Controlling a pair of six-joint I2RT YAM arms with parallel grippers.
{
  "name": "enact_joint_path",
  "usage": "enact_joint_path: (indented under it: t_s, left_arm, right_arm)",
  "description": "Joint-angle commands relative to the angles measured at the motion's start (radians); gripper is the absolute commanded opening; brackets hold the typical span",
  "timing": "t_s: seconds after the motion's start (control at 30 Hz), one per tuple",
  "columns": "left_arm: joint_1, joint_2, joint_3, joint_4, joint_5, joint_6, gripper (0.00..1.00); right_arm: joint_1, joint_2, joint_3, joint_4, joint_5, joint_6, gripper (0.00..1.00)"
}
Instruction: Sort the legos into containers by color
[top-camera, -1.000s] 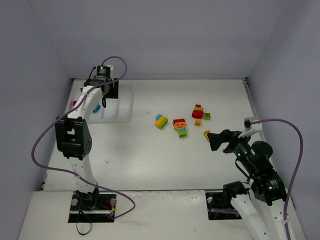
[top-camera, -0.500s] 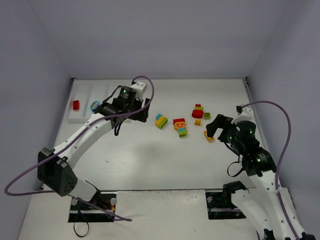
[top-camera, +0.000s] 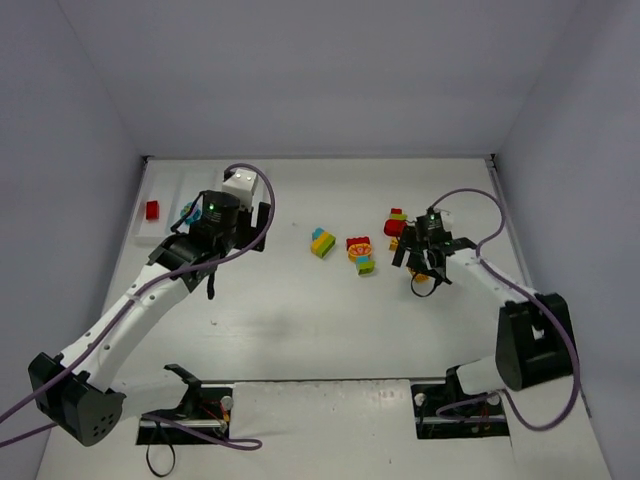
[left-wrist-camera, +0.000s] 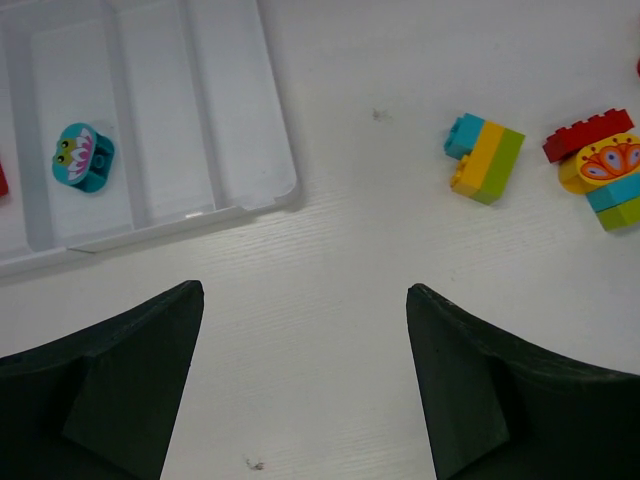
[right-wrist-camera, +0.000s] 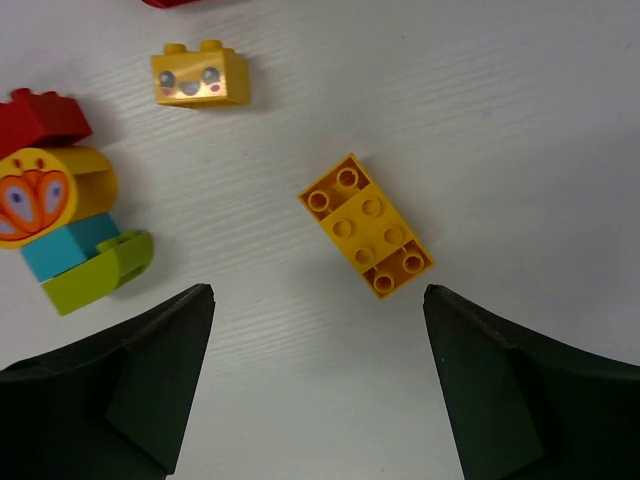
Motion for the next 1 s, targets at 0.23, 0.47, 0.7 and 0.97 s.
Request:
enact_joint_path:
  t_s: [0.23, 0.47, 0.7, 0.97]
  left_arm:
    - [0.001, -0.022, -0.003, 0.078, -0.11, 0.053, 0.76]
    - [0.001, -0.019, -0.002, 0.078, -0.088, 0.053, 0.76]
    - [0.001, -0.002, -0.002, 0.075, -0.074, 0.056, 0.76]
    - [0.0, 0.015, 0.001, 0.077, -0.041, 0.056, 0.76]
  right_arm:
    - [-0.018, 0.232, 0.052, 0.101, 0.062, -0.123, 0.86]
    - [-0.023, 0.23, 0.046, 0.099, 0.083, -0.158, 0.83]
    - [-0.023, 0.241, 0.041, 0.098, 0.049, -0.161, 0.63]
    - [-0.009, 0.194, 0.026, 0.113, 0.022, -0.172, 0.1]
